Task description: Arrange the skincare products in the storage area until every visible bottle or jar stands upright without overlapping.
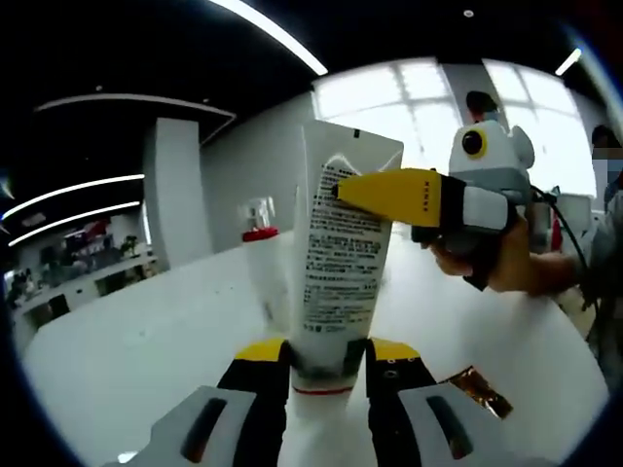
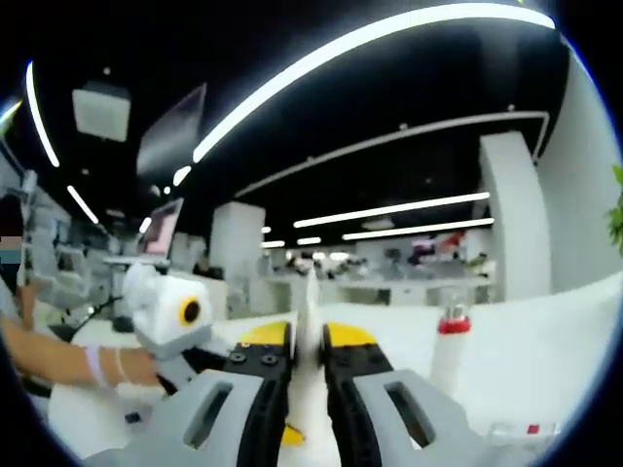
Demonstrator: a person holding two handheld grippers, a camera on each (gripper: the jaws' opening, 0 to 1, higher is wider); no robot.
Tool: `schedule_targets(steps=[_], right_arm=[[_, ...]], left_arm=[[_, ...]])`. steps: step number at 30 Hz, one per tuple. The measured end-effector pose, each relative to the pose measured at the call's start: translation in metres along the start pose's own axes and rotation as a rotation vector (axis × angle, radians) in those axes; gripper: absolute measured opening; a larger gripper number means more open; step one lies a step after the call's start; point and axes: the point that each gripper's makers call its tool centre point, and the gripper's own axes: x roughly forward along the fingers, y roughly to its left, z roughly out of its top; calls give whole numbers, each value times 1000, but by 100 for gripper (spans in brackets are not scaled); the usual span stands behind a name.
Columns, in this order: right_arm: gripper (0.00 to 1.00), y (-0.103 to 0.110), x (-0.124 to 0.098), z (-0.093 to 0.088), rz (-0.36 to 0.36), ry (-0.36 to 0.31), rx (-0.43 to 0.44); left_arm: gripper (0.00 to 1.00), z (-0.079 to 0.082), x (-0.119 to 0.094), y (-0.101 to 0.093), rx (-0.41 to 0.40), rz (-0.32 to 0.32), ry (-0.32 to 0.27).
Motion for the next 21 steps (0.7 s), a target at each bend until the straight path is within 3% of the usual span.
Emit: schedule_targets(steps=[21], right_arm=[[9,6,7,-28,42,109,58]], left_arm=[[30,-11,-6,17,-99,0,31]])
